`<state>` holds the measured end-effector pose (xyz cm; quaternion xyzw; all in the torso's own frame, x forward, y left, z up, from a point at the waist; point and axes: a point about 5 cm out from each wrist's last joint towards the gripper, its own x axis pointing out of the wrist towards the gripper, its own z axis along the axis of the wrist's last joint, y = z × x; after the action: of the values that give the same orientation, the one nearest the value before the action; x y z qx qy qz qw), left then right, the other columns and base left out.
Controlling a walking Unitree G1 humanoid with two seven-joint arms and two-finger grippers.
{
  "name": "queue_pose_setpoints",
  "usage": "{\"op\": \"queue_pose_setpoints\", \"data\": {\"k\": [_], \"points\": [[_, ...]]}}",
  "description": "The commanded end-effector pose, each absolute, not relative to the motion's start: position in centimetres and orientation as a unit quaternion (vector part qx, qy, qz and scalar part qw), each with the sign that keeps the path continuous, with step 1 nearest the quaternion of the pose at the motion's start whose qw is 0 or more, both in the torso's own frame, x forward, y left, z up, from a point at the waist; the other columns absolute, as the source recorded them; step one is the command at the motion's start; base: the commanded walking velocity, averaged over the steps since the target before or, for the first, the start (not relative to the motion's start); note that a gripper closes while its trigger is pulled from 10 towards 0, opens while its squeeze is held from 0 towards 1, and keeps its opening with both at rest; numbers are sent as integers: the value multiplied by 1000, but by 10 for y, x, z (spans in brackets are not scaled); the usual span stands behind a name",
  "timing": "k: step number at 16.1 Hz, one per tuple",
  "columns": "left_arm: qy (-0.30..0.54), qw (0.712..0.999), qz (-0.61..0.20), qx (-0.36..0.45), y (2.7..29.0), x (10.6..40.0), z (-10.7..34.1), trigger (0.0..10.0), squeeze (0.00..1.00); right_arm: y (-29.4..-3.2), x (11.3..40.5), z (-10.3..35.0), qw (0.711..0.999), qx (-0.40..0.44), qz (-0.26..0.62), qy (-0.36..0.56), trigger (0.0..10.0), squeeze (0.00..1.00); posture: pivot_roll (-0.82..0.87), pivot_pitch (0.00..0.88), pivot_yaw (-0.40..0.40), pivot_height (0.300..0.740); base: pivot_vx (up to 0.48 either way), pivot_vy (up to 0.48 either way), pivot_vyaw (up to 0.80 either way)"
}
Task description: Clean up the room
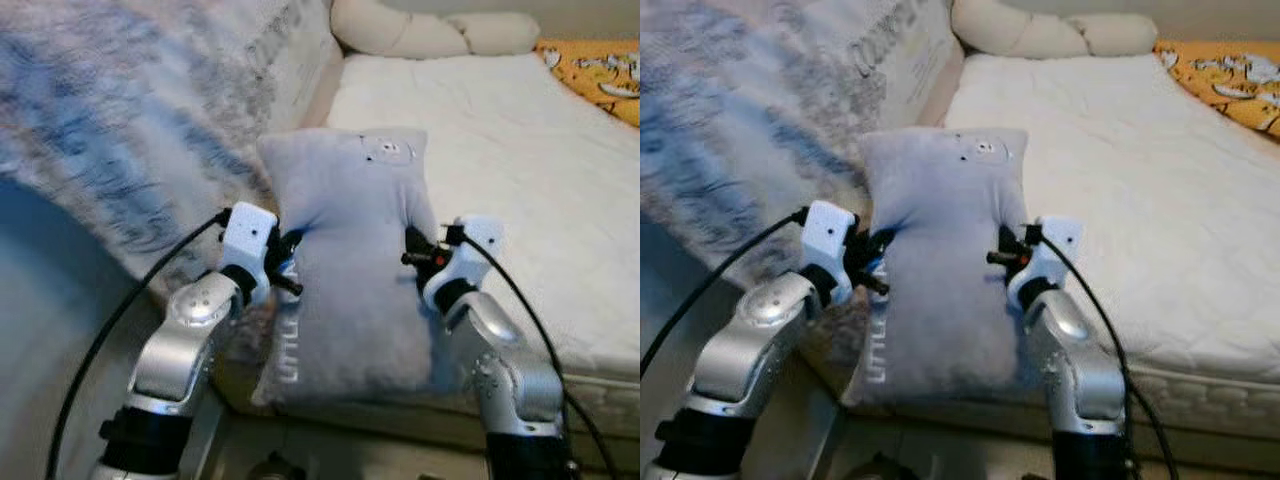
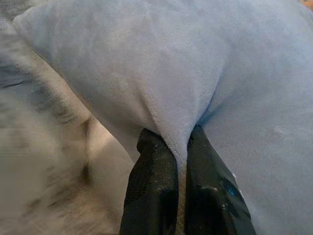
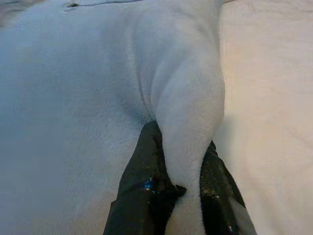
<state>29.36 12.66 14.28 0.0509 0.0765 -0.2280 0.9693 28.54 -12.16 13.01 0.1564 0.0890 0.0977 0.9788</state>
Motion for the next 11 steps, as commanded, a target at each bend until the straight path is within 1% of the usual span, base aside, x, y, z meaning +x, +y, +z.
{"op": "queue_pose_setpoints", "data": {"k": [1,7,11], "points": [[54,974,-217,46,129,296,153,10000,0,-126,288,133,981,151,92,82,10000,0,16,0,82,740,0,0,0],[25,977,-202,57,133,298,159,10000,0,-123,290,133,980,147,103,87,10000,0,23,0,69,740,0,0,0],[22,977,-204,59,133,298,160,10000,0,-123,291,132,979,147,106,90,10000,0,25,0,68,740,315,0,0]]}}
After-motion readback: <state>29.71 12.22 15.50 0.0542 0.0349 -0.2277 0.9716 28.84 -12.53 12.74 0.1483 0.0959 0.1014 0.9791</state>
